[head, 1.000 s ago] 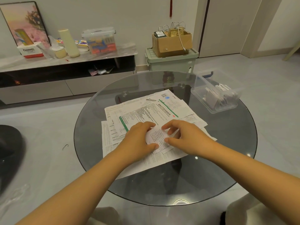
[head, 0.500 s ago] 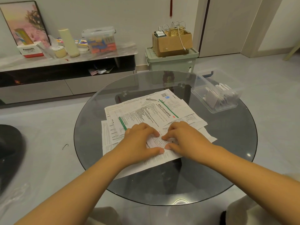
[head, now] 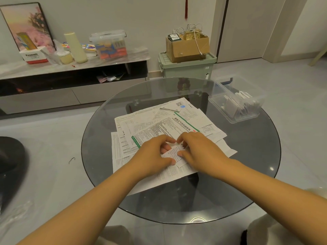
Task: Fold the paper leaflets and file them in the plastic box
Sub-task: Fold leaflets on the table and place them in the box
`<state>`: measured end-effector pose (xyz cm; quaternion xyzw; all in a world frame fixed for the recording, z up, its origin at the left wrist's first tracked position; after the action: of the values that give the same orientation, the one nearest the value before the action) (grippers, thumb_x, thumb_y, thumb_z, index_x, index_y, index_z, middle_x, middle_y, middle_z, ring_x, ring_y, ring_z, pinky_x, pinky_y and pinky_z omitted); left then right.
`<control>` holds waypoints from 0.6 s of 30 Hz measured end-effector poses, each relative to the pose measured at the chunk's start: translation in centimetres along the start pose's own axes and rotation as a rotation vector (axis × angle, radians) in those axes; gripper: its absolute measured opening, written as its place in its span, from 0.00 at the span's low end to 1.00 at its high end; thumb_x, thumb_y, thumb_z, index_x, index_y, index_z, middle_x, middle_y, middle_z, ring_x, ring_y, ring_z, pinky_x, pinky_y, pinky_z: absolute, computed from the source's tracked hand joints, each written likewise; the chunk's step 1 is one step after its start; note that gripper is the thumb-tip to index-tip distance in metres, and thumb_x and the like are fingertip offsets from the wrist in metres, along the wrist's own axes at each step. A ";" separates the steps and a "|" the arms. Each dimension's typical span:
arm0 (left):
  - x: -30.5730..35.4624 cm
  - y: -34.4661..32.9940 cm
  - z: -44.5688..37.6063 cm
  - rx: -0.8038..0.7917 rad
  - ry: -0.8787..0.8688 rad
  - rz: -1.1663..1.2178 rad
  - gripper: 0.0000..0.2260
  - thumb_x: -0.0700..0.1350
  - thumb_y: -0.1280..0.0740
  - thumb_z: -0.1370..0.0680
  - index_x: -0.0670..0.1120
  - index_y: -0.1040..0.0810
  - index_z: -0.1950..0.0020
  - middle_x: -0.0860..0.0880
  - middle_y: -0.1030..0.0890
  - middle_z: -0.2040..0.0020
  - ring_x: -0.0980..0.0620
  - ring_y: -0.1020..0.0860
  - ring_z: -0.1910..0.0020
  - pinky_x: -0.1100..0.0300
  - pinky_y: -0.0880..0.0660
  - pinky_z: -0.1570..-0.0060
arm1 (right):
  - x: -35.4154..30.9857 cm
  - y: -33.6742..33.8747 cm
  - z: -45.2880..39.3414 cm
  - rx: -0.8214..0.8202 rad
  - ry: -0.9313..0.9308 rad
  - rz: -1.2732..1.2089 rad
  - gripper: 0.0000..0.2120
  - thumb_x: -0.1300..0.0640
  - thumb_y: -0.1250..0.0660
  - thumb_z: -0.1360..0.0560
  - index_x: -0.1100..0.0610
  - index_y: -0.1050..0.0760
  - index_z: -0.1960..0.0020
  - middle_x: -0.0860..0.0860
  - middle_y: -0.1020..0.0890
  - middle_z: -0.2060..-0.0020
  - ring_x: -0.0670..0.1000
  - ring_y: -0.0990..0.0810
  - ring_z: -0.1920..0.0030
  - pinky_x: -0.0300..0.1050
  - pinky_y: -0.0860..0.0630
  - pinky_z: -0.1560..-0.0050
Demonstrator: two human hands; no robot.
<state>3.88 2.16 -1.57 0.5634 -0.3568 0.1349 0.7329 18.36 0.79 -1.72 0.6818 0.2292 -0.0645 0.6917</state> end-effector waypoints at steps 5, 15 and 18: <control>0.1 0.3 -0.2 -0.029 0.075 0.070 0.22 0.40 0.24 0.32 0.54 0.25 0.41 0.57 0.26 0.56 0.59 0.27 0.59 0.70 0.29 0.56 | 0.4 -0.1 -0.6 -0.049 -0.077 -0.021 0.19 0.47 0.34 0.26 0.51 0.29 0.37 0.49 0.27 0.45 0.49 0.30 0.42 0.41 0.33 0.43; 1.1 1.6 -0.5 0.032 0.192 0.325 0.03 0.45 0.27 0.28 0.52 0.18 0.56 0.53 0.17 0.59 0.54 0.19 0.58 0.60 0.22 0.55 | 0.8 2.4 -1.1 0.012 -0.137 -0.485 0.06 0.56 0.31 0.26 0.49 0.29 0.54 0.48 0.21 0.60 0.48 0.23 0.59 0.35 0.29 0.58; 1.9 2.0 -1.0 0.101 0.205 0.467 0.04 0.43 0.26 0.30 0.49 0.17 0.56 0.52 0.17 0.60 0.55 0.20 0.60 0.63 0.27 0.58 | 0.9 3.4 -1.3 0.143 -0.164 -0.623 0.09 0.56 0.30 0.27 0.49 0.26 0.49 0.51 0.20 0.58 0.47 0.22 0.59 0.37 0.27 0.58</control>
<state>4.36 3.31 1.01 0.4849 -0.3941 0.3745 0.6851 20.20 2.43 1.07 0.6182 0.3652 -0.3437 0.6052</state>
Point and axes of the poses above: each hand's wrist, its own z-axis away from the middle knuckle, its own y-axis out of the back of the hand, x = y × z, the point moved 3 cm from there along -z, towards the middle knuckle
